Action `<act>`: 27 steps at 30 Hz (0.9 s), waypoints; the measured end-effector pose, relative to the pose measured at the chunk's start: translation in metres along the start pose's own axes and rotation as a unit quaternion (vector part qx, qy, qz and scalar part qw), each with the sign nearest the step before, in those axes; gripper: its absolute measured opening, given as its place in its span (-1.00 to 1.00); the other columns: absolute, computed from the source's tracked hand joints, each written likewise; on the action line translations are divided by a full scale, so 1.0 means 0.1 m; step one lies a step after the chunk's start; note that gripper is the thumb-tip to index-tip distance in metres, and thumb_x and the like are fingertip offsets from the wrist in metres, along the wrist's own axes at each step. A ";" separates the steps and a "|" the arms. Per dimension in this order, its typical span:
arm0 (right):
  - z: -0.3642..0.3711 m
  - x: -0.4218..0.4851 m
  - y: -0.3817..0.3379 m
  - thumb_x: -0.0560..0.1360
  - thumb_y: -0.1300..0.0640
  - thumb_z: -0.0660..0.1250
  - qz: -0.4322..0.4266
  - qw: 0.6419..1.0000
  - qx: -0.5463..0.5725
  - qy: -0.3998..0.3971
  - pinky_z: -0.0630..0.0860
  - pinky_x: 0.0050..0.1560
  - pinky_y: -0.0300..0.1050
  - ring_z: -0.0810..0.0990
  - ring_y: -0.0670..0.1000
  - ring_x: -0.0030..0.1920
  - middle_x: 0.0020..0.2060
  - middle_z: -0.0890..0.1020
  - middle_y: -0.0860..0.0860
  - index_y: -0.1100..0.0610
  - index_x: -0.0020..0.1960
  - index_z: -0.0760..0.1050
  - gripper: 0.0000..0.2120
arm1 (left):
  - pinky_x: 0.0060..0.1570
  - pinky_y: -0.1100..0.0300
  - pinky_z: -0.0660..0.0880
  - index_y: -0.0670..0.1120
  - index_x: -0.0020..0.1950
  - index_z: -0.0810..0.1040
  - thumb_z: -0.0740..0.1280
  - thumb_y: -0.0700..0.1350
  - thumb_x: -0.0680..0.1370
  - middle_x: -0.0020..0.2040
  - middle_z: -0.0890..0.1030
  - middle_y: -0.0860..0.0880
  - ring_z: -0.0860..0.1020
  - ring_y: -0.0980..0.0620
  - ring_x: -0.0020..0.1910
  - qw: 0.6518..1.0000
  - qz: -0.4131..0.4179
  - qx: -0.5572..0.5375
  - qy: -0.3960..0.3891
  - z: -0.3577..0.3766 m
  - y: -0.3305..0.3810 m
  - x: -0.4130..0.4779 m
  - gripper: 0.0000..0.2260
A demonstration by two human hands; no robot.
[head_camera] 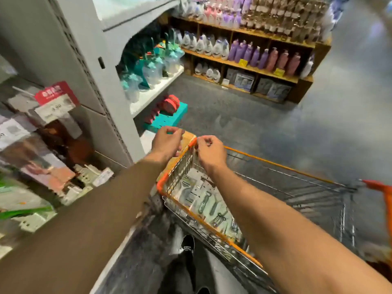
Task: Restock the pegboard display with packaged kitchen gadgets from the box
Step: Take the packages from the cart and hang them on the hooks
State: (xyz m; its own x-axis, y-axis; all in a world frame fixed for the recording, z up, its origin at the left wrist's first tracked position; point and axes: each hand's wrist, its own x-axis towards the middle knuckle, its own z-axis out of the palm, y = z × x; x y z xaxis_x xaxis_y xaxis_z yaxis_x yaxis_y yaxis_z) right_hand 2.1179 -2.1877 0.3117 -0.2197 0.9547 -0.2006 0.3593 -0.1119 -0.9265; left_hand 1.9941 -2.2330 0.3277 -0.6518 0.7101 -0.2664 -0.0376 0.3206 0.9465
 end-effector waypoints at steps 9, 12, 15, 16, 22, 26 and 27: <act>-0.45 0.71 1.59 0.57 0.00 0.34 0.207 0.974 -0.035 0.081 0.63 0.07 0.17 0.69 0.24 -0.01 -0.06 0.73 0.12 -0.05 -0.19 0.51 -0.84 | -0.47 0.26 0.45 -0.04 0.16 0.54 0.35 -0.07 0.65 -0.18 0.63 -0.01 0.55 0.02 -0.40 0.982 -0.100 0.101 -0.123 1.27 -1.06 0.68 -0.89; -0.50 0.84 2.42 0.47 -0.12 0.28 0.269 0.960 -0.030 0.078 0.65 0.08 0.20 0.70 0.21 -0.01 -0.08 0.71 0.09 -0.10 -0.17 0.50 -0.87 | -0.38 0.20 0.46 -0.05 0.17 0.54 0.35 -0.05 0.67 -0.08 0.66 -0.06 0.56 -0.02 -0.34 0.966 -0.155 0.131 -0.160 1.52 -1.52 0.86 -0.87; -0.51 0.75 2.71 0.56 -0.14 0.25 0.343 0.933 -0.034 0.106 0.66 -0.01 0.21 0.70 0.23 -0.08 -0.12 0.72 0.11 -0.07 -0.14 0.51 -0.80 | -0.33 0.15 0.49 -0.06 0.18 0.55 0.34 -0.02 0.67 -0.03 0.69 -0.07 0.59 -0.05 -0.29 0.953 -0.172 0.169 -0.186 1.58 -1.84 0.91 -0.85; -0.51 0.74 2.85 0.60 -0.10 0.26 0.360 0.926 -0.027 0.107 0.66 -0.05 0.14 0.70 0.22 -0.08 -0.10 0.72 0.11 -0.05 -0.10 0.54 -0.81 | -0.30 0.12 0.50 -0.08 0.18 0.55 0.33 -0.04 0.68 -0.05 0.69 -0.08 0.59 -0.07 -0.29 0.944 -0.181 0.188 -0.201 1.66 -2.03 0.94 -0.85; -0.45 0.62 3.48 0.69 0.00 0.19 0.419 0.903 -0.069 0.057 0.43 -0.38 -0.26 0.58 -0.05 -0.25 -0.07 0.66 0.03 0.06 0.17 0.50 -0.81 | -0.29 0.15 0.60 -0.15 0.17 0.56 0.31 -0.11 0.69 -0.09 0.68 -0.09 0.66 -0.10 -0.20 0.901 -0.203 0.289 -0.252 1.88 -2.89 0.94 -0.86; -0.24 0.66 4.04 0.70 -0.04 0.12 0.449 0.889 -0.088 0.004 0.58 -0.21 -0.10 0.61 0.03 -0.20 -0.09 0.64 0.08 0.18 0.35 0.46 -0.63 | 0.07 -0.07 0.63 -0.06 0.23 0.53 0.30 -0.04 0.68 0.04 0.69 -0.08 0.68 -0.12 -0.07 0.864 -0.229 0.333 -0.300 1.95 -3.35 1.00 -0.83; -0.21 0.67 4.10 0.70 -0.04 0.13 0.458 0.883 -0.098 0.000 0.54 -0.18 -0.13 0.59 0.03 -0.18 -0.07 0.63 0.07 0.19 0.35 0.46 -0.63 | 0.13 -0.08 0.63 -0.04 0.24 0.54 0.30 -0.03 0.68 0.08 0.68 -0.06 0.67 -0.10 -0.03 0.857 -0.223 0.342 -0.314 1.96 -3.42 1.01 -0.83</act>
State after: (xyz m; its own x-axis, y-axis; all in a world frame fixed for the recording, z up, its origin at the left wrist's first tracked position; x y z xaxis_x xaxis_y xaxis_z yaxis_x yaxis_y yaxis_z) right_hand 2.2698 -2.1640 -0.0749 0.2452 0.4884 -0.8375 0.5370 -0.7876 -0.3021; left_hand 2.0898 -2.1482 -0.0586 -0.1435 0.5493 -0.8232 0.4154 0.7884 0.4537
